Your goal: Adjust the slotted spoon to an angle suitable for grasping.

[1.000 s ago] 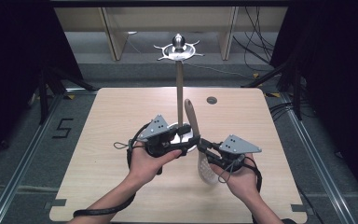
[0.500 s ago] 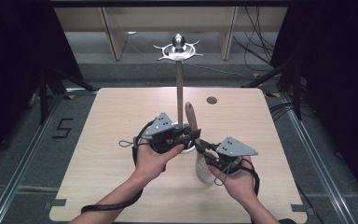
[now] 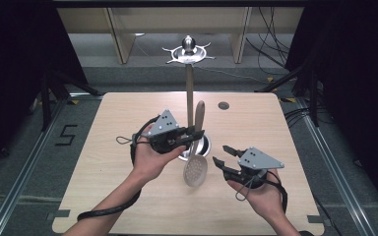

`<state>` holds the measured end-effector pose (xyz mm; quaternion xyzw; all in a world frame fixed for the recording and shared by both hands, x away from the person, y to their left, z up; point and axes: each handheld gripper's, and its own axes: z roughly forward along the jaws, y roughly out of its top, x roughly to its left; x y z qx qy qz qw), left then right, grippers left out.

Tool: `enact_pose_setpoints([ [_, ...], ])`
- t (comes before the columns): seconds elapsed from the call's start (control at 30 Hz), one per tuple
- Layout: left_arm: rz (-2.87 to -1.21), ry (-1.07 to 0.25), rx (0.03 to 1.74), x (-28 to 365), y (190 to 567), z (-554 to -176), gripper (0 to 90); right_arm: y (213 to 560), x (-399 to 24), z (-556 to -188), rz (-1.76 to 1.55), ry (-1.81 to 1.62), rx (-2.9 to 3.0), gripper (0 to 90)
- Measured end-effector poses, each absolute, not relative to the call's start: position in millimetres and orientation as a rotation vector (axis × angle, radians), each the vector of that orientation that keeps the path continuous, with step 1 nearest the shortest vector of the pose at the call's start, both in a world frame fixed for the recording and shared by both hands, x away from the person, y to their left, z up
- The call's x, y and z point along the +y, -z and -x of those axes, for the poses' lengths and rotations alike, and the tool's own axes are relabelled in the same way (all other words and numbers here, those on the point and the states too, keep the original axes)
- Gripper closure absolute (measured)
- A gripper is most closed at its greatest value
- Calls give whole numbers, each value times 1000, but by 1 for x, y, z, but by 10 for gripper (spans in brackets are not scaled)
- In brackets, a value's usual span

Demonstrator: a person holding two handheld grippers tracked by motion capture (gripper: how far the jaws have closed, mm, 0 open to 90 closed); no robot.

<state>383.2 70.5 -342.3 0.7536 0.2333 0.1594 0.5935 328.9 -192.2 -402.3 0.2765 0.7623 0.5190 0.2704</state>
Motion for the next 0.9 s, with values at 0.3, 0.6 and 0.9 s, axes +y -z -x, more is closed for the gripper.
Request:
enact_pose_setpoints([
  [0.3,-1752,-338,441,97,331,-391,755,418,-241,-332,-976,-1384,1975,507],
  [0.6,-1782,-327,369,104,324,-395,756,430,-261,-335,-1094,-1373,1964,503],
  [0.9,-1782,-313,343,100,320,-404,756,437,-271,-334,-1130,-1353,1957,504],
])
